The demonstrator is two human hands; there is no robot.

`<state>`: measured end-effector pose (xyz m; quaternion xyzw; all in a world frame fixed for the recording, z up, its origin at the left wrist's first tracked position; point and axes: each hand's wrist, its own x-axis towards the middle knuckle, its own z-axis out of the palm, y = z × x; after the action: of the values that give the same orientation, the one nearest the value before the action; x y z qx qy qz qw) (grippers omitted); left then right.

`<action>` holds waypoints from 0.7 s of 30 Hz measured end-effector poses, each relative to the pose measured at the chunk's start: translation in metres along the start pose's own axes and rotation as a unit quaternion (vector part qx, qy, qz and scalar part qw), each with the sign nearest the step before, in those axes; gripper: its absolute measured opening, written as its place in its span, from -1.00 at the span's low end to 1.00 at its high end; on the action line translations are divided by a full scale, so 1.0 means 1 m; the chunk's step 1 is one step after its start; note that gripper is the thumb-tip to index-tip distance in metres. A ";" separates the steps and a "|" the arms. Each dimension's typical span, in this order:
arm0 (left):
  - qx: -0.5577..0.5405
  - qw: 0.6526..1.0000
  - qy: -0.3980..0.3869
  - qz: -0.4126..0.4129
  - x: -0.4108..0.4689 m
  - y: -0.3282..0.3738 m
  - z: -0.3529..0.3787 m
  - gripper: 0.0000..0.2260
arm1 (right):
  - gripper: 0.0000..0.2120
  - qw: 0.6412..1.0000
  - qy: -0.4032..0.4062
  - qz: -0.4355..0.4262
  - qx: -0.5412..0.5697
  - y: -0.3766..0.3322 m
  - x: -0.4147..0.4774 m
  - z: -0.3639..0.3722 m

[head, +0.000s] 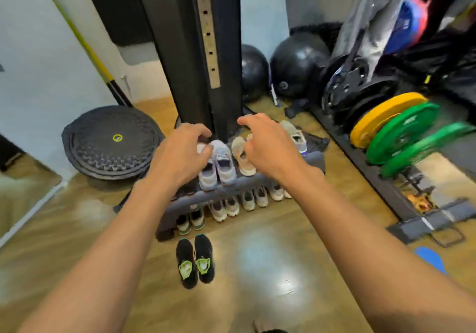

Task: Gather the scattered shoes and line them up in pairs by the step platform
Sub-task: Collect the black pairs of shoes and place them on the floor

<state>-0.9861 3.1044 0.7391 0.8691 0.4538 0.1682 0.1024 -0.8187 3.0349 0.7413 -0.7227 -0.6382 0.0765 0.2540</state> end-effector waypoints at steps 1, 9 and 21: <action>-0.010 1.000 0.013 0.027 0.006 0.019 -0.018 -0.73 | -0.53 1.000 0.027 0.008 -0.005 0.001 -0.007 -0.032; -0.118 0.954 0.083 0.264 0.038 0.205 -0.091 -0.74 | -0.53 0.968 0.214 0.123 -0.042 0.008 -0.103 -0.210; -0.271 0.799 0.001 0.537 -0.143 0.576 -0.080 -0.77 | -0.54 0.828 0.423 0.335 -0.154 0.061 -0.446 -0.398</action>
<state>-0.6586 2.6617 0.9744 0.9101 -0.1497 0.3131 0.2262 -0.6695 2.4956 0.9600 -0.8835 -0.1910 -0.2555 0.3430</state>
